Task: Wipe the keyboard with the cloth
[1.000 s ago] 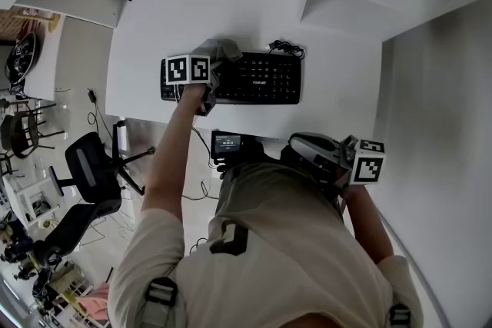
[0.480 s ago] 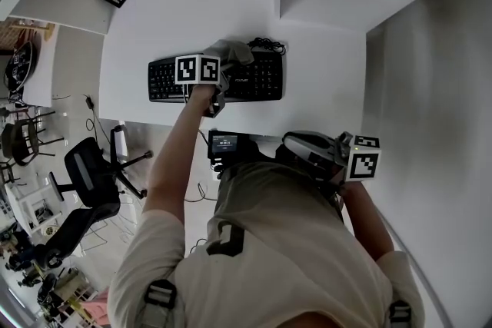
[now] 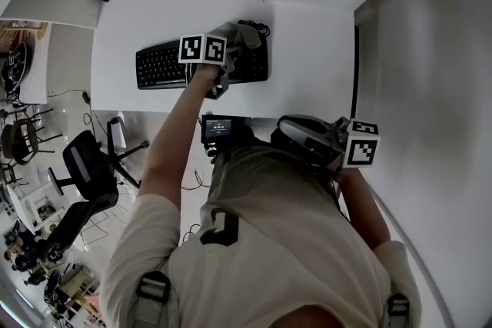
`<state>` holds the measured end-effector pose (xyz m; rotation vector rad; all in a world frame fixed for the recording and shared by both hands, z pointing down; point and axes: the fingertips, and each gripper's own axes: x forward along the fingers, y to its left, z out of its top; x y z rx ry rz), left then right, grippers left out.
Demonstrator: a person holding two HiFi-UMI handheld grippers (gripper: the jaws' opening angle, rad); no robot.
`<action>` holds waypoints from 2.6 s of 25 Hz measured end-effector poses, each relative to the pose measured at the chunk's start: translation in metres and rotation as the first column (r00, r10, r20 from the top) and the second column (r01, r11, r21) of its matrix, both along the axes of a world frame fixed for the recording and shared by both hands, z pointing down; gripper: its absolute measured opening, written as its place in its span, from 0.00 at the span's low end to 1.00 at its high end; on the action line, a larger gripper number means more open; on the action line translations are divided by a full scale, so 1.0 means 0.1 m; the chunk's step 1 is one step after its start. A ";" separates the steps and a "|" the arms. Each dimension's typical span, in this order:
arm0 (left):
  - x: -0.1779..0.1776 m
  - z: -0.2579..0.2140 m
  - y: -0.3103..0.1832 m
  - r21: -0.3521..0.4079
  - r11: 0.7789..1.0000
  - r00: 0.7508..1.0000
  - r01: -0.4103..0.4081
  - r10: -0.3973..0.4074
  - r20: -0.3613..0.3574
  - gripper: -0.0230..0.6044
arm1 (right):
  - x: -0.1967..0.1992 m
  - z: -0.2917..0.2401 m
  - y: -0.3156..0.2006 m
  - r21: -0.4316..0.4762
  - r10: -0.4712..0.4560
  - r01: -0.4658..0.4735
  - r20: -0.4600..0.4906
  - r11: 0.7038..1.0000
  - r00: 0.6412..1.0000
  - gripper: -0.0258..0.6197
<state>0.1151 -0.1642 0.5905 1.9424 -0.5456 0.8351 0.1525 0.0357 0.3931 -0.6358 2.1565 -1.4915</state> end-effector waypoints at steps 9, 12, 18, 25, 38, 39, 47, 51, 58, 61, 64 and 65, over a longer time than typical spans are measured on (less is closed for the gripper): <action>0.45 0.08 0.11 -0.009 0.997 0.997 -0.078 0.078 -0.022 0.05 | 0.01 0.09 0.05 -0.005 0.011 -0.011 0.010 1.000 1.000 0.05; 0.55 0.10 0.14 -0.012 0.995 0.995 -0.095 0.094 -0.026 0.05 | 0.02 0.12 0.05 -0.009 0.017 -0.017 0.005 1.000 1.000 0.05; 0.73 0.10 0.23 -0.019 0.991 0.991 -0.131 0.130 -0.040 0.05 | 0.01 0.11 0.07 -0.008 0.015 -0.015 0.001 1.000 1.000 0.05; 0.96 0.05 0.54 -0.037 0.977 0.975 -0.209 0.206 -0.079 0.05 | 0.00 0.11 0.07 -0.006 0.001 -0.001 -0.010 1.000 1.000 0.05; 0.47 -0.58 0.53 0.046 0.992 0.972 -0.118 0.125 -0.199 0.05 | -0.33 0.05 0.02 0.015 -0.067 0.067 0.017 0.998 0.998 0.05; 0.32 -0.59 0.49 0.054 0.994 0.976 -0.092 0.101 -0.192 0.05 | -0.38 0.05 0.02 0.018 -0.079 0.079 0.023 0.997 0.997 0.05; -0.97 -0.66 0.31 0.087 0.975 0.973 0.205 -0.194 -0.125 0.05 | -0.66 0.00 0.02 0.043 -0.180 0.178 0.067 0.983 0.981 0.05; -1.51 -0.70 0.28 0.123 0.932 0.939 0.341 -0.331 -0.094 0.05 | -0.79 0.05 0.07 0.045 -0.236 0.234 0.063 0.971 0.970 0.05; -2.27 -0.60 0.18 0.155 0.891 0.904 0.427 -0.424 -0.053 0.05 | -1.09 0.08 0.07 0.051 -0.268 0.268 0.000 0.962 0.963 0.05; -2.57 -0.46 0.03 0.188 0.891 0.908 0.412 -0.419 -0.004 0.05 | -1.23 0.10 -0.01 0.033 -0.231 0.232 -0.025 0.972 0.973 0.05; -2.86 -0.38 -0.14 0.206 0.895 0.912 0.396 -0.409 0.023 0.05 | -1.44 0.09 -0.06 0.018 -0.217 0.219 -0.077 0.976 0.973 0.05; -2.95 -0.35 -0.18 0.208 0.896 0.914 0.392 -0.406 0.025 0.05 | -1.51 0.11 -0.08 0.010 -0.214 0.216 -0.093 0.976 0.972 0.05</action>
